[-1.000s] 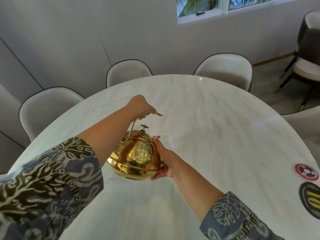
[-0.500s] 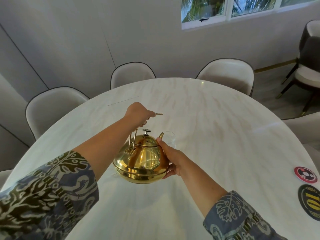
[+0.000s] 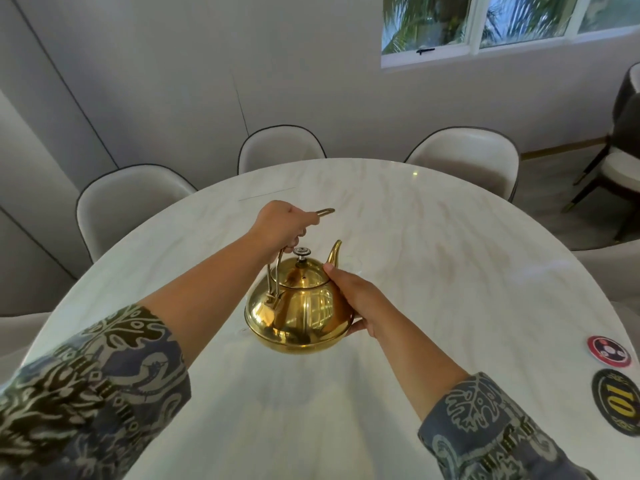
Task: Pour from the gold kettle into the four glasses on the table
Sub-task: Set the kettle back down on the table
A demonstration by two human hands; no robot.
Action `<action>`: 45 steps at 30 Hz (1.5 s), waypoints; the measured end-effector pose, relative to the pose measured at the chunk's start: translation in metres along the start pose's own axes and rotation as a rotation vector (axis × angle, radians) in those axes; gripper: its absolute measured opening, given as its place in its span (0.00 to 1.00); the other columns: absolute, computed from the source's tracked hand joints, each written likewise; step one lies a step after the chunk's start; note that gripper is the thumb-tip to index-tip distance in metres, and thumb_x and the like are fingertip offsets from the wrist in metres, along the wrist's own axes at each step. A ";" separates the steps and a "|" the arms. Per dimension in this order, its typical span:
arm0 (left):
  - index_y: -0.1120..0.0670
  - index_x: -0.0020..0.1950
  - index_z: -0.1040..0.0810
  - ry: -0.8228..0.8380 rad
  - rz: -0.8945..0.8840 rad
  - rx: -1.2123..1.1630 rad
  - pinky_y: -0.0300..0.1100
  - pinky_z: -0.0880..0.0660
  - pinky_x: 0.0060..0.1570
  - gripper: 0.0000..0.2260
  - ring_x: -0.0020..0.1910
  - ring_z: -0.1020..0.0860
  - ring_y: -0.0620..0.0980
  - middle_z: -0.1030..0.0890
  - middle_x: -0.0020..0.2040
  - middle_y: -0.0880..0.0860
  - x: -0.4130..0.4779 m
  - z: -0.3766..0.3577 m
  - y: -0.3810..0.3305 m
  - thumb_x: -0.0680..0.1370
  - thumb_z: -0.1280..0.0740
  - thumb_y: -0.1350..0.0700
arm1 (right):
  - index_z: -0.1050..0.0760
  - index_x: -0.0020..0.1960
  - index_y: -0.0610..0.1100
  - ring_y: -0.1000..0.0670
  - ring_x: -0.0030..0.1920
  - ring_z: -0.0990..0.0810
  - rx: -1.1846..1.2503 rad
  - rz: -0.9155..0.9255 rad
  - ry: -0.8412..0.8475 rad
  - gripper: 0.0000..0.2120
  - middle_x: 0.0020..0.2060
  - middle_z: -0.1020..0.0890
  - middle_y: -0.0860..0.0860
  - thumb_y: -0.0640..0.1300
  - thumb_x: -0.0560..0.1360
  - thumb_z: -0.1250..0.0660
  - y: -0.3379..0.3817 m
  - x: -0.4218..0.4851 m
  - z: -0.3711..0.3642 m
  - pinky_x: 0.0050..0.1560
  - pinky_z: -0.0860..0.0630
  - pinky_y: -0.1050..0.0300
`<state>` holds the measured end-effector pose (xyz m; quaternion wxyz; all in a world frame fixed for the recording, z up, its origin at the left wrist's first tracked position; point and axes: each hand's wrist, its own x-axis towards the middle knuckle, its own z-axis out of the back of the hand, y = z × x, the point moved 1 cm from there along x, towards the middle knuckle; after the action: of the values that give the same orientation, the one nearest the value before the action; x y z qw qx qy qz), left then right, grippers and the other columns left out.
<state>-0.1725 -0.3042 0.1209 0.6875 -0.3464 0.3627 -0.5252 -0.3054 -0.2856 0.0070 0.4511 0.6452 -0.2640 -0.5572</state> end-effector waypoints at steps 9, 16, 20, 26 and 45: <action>0.58 0.43 0.24 0.049 0.006 -0.112 0.32 0.36 0.20 0.09 0.17 0.36 0.41 0.31 0.27 0.49 -0.086 0.058 0.018 0.75 0.31 0.52 | 0.25 0.64 0.60 0.45 0.56 0.22 -0.088 0.151 0.035 0.26 0.58 0.20 0.51 0.68 0.70 0.35 -0.006 -0.062 -0.043 0.42 0.19 0.49; 0.55 0.32 0.31 0.031 -0.020 -0.091 0.34 0.35 0.24 0.17 0.21 0.35 0.43 0.30 0.26 0.50 -0.165 0.095 0.066 0.75 0.31 0.49 | 0.28 0.67 0.62 0.45 0.59 0.26 -0.126 0.147 0.095 0.28 0.63 0.24 0.51 0.66 0.68 0.32 -0.037 -0.108 -0.098 0.42 0.22 0.50; 0.55 0.32 0.31 -0.012 -0.029 -0.060 0.32 0.35 0.21 0.17 0.19 0.35 0.43 0.30 0.26 0.50 -0.201 0.110 0.098 0.75 0.31 0.48 | 0.29 0.68 0.62 0.46 0.59 0.28 -0.077 0.129 0.153 0.27 0.61 0.26 0.52 0.63 0.70 0.31 -0.063 -0.124 -0.132 0.43 0.23 0.50; 0.57 0.33 0.29 -0.123 0.020 -0.067 0.34 0.37 0.20 0.17 0.16 0.36 0.43 0.30 0.24 0.51 -0.235 0.120 0.148 0.74 0.30 0.49 | 0.32 0.70 0.61 0.47 0.58 0.26 -0.040 0.120 0.230 0.27 0.62 0.25 0.51 0.61 0.72 0.33 -0.105 -0.137 -0.180 0.43 0.23 0.53; 0.55 0.37 0.26 -0.242 0.136 -0.029 0.36 0.34 0.23 0.13 0.20 0.32 0.47 0.27 0.25 0.50 -0.269 0.114 0.254 0.75 0.32 0.47 | 0.30 0.62 0.64 0.49 0.59 0.23 -0.111 0.123 0.267 0.17 0.61 0.23 0.48 0.57 0.74 0.33 -0.186 -0.119 -0.239 0.54 0.23 0.59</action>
<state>-0.0046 0.0210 -0.0039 0.7552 -0.3917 0.3073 -0.4264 -0.1357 -0.0319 -0.1056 0.5504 0.6705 -0.2095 -0.4513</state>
